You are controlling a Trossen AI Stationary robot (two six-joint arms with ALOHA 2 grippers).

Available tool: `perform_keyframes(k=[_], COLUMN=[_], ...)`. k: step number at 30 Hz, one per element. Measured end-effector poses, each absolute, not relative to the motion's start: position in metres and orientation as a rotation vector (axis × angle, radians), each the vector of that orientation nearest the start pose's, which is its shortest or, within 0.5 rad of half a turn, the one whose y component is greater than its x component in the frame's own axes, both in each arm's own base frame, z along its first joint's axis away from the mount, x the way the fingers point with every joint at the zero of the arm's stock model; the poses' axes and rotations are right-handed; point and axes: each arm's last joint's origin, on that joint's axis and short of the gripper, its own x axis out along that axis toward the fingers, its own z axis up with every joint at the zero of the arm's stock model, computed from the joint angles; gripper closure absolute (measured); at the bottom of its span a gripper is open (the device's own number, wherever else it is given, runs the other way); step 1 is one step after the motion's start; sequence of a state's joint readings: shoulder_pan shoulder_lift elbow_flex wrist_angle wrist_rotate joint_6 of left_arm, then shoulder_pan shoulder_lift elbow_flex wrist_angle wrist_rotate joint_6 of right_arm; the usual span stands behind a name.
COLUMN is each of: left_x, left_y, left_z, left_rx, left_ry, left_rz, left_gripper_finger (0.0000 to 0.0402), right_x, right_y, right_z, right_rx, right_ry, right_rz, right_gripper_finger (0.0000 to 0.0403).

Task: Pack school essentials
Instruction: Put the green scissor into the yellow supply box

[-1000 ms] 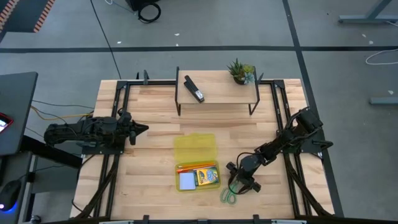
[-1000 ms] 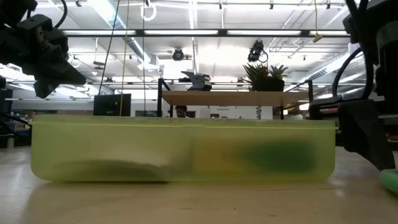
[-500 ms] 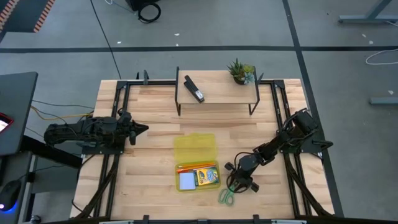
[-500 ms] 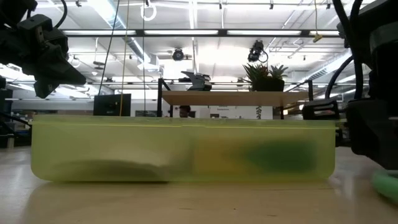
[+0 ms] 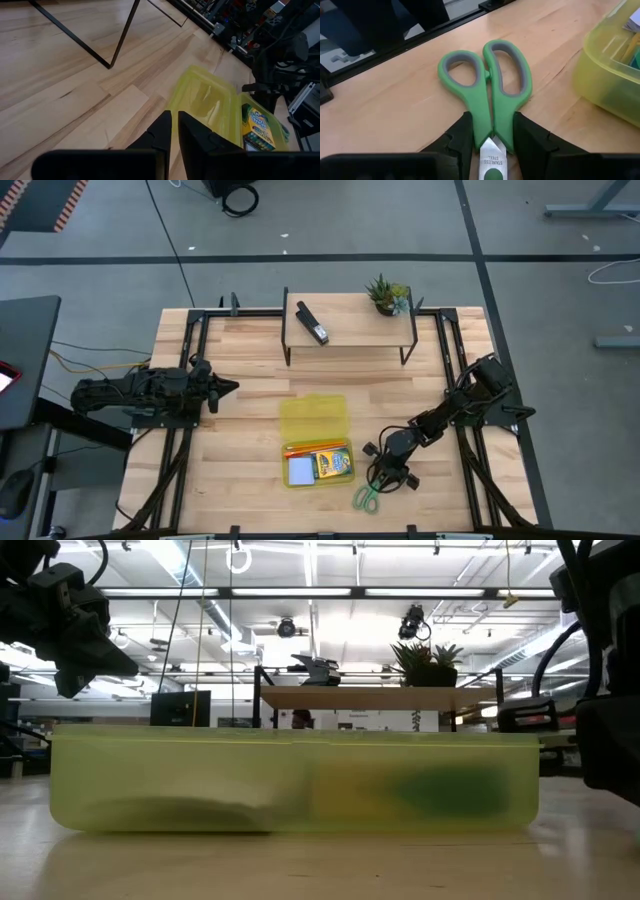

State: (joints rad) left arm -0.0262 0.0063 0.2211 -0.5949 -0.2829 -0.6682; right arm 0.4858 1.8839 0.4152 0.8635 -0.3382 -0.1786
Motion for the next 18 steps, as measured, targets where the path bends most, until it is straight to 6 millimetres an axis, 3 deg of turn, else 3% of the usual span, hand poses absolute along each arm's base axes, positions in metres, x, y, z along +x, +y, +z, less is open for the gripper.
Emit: perform_keyframes(k=[18], left_x=[0.0715], left_y=[0.0062], left_z=[0.1805], left_rx=[-0.598], left_ry=[0.277], left_rz=[0.368], left_gripper_finger=[0.0363], right_x=[0.2297], right_y=[0.1317], right_z=[0.0660], right_rx=[-0.191], right_ry=[0.546], right_rz=[0.837], right_gripper_finger=[0.0280])
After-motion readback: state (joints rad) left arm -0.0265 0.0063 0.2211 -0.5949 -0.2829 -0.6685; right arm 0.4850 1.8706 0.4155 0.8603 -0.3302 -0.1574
